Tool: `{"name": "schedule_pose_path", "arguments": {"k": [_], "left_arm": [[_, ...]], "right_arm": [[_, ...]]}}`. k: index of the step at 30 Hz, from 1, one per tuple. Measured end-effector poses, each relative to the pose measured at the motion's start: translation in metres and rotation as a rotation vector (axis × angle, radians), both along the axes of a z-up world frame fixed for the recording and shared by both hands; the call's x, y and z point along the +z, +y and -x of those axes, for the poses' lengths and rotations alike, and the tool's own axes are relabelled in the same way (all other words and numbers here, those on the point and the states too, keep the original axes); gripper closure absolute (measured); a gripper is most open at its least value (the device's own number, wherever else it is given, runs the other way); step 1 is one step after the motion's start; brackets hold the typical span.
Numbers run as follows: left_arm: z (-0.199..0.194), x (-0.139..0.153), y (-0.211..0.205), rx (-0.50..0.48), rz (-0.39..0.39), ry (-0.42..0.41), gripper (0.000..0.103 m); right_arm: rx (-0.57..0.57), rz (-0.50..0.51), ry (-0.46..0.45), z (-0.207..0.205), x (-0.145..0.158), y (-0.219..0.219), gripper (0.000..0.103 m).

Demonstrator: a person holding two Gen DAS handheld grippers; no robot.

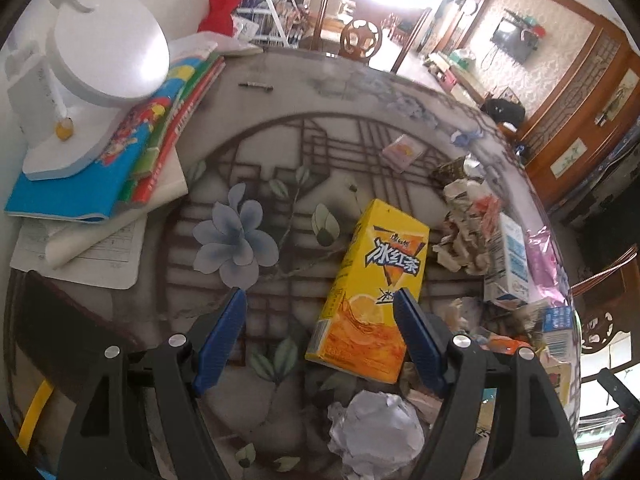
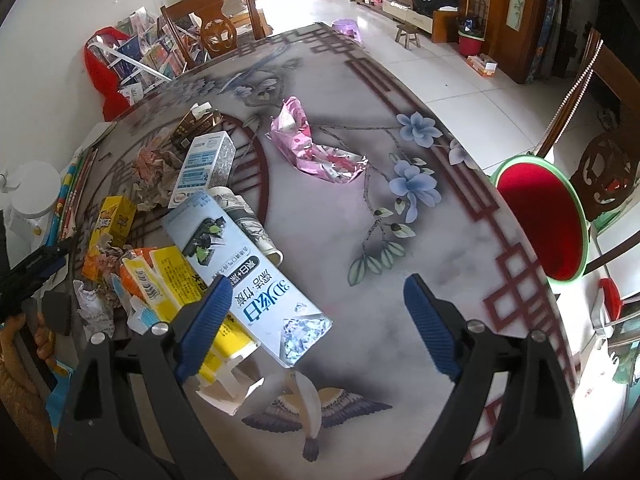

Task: Collect trash
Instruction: 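Grasp the yellow iced tea carton with the left gripper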

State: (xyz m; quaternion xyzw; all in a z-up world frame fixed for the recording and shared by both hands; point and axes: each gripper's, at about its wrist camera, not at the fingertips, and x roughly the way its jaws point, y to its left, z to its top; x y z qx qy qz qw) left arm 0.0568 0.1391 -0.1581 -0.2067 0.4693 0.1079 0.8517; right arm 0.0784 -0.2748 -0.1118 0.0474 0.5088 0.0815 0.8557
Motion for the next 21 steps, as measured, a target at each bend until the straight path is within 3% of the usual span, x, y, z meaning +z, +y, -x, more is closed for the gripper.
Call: {"name": "schedule_pose_path", "arguments": {"k": [5,12,16,21], "left_arm": [[-0.016,-0.004,-0.013,-0.062,-0.005,0.002,0.031],[-0.05,-0.029,-0.033,-0.132,-0.023,0.085,0.032],[-0.059,-0.04,-0.035,-0.144,-0.016,0.123,0.039],[-0.059,-0.044,-0.034,-0.143,-0.009,0.129,0.04]], "right_arm": [[-0.004,-0.002,0.007,0.0,-0.002,-0.001,0.016],[0.024,0.006,0.004,0.002,-0.001,0.006,0.015],[0.017,0.002,0.011,0.002,-0.003,0.004,0.015],[0.019,0.001,0.013,0.002,-0.004,0.004,0.015]]}}
